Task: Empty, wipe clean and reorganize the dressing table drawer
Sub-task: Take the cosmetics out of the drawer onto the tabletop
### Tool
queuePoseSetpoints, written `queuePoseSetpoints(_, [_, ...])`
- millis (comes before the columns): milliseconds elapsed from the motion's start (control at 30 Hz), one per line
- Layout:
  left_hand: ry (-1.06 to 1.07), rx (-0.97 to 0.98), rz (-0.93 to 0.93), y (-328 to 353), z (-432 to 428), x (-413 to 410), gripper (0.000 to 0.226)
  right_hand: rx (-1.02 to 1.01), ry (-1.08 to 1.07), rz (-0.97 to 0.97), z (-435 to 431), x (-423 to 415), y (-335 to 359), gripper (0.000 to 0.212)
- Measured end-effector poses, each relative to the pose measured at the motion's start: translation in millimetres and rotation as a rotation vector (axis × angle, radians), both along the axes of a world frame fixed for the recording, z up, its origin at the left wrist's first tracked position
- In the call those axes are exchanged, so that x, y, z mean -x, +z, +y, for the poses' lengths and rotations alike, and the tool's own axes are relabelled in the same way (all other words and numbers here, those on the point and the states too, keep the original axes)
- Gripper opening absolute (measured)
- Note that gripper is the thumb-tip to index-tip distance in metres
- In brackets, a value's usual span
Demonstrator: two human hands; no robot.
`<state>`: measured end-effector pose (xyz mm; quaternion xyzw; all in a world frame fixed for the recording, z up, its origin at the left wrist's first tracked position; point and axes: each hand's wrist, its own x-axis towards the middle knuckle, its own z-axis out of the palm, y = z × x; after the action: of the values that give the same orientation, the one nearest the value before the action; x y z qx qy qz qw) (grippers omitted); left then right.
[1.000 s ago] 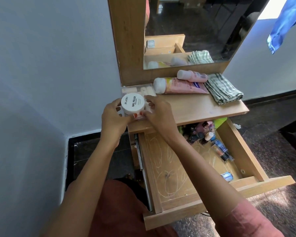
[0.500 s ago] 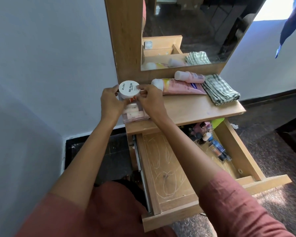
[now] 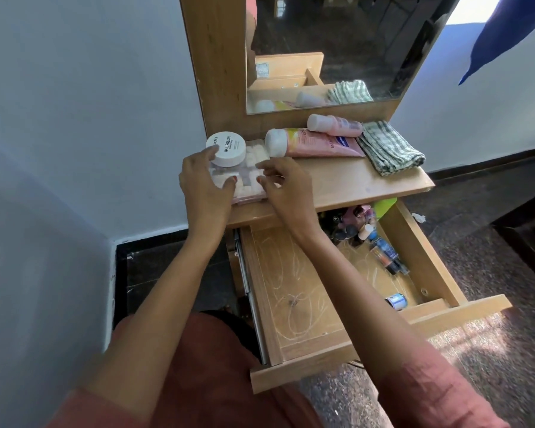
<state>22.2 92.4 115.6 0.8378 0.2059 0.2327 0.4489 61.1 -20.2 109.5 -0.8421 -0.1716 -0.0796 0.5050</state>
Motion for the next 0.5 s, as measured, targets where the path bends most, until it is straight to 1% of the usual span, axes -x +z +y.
queuePoseSetpoints(67, [-0.049,0.013,-0.079,3.3,-15.5,13.0,0.042,-0.009,-0.011,0.034,-17.5,8.8,0.1,0.02])
queuePoseSetpoints(133, [-0.114,0.008,-0.118,3.4,-34.5,26.7,0.036,-0.007,-0.005,0.1,-39.7,16.3,-0.7,0.019])
queuePoseSetpoints(233, [-0.26,-0.047,-0.097,-8.7,-63.6,42.5,0.026,0.086,-0.004,0.16,-78.4,22.6,-4.4,0.019])
queuePoseSetpoints(333, [-0.477,-0.045,0.008,-28.6,-92.0,53.0,0.023,0.269,0.028,0.219,-119.8,24.4,-8.2,0.019])
queuePoseSetpoints(433, [-0.68,-0.085,0.169,-53.4,-117.2,55.7,0.024,0.534,0.096,0.294,-158.9,24.7,-12.8,0.017])
queuePoseSetpoints(500, [-0.776,-0.137,0.273,-69.5,-129.5,53.5,0.025,0.695,0.144,0.35,-180.0,23.6,-18.5,0.015])
